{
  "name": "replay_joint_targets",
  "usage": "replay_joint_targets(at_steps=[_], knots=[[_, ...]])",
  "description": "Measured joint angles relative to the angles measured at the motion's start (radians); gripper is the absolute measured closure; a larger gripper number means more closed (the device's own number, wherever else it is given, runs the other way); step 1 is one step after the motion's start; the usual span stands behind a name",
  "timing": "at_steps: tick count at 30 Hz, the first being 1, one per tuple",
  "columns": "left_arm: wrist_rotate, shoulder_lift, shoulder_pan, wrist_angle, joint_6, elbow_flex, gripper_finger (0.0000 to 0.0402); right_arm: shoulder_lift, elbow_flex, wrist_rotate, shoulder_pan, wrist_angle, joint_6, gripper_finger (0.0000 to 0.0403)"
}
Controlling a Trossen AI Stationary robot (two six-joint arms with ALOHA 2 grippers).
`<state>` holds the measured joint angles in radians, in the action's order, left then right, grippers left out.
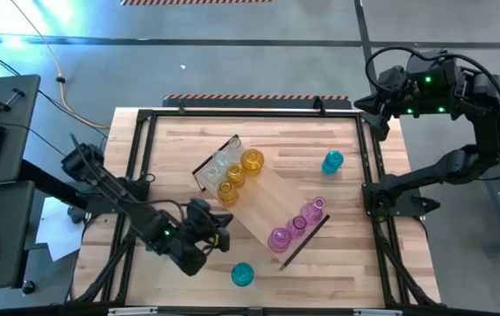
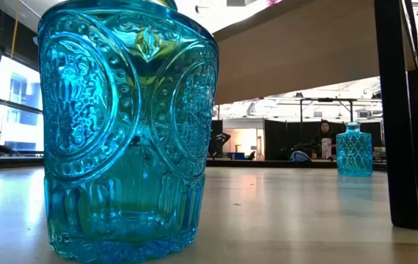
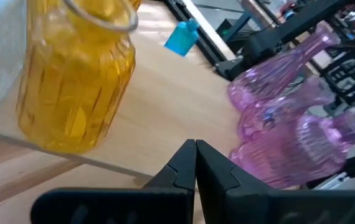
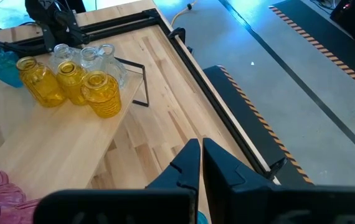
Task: Sort vases onto shelf
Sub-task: Put the yellow flower vase on the shelf aligned with the other yellow flower vases
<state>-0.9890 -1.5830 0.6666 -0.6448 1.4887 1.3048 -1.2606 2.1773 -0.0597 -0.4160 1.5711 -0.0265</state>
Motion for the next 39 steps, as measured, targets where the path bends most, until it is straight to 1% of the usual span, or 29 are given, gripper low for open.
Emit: replay_joint_targets(at_steps=[14,22,29,39], knots=[[0.009,-0.113,-0.067,0.07,0.045,0.0,0.0401,0.017,0.0,0.0,0.0,0.0,-0.004,0.0403],[0.009,-0.114,-0.098,0.066,-0.006,0.0,0.0401,0.042,0.0,0.0,0.0,0.0,0.001,0.0403],[0.013,-0.114,-0.118,0.032,-0.007,0.0,0.0401,0.052,0.0,0.0,0.0,0.0,0.02,0.0403],[0.02,-0.114,-0.118,-0.01,0.002,0.0,0.0401,0.054,0.0,0.0,0.0,0.0,0.027,0.0403]])
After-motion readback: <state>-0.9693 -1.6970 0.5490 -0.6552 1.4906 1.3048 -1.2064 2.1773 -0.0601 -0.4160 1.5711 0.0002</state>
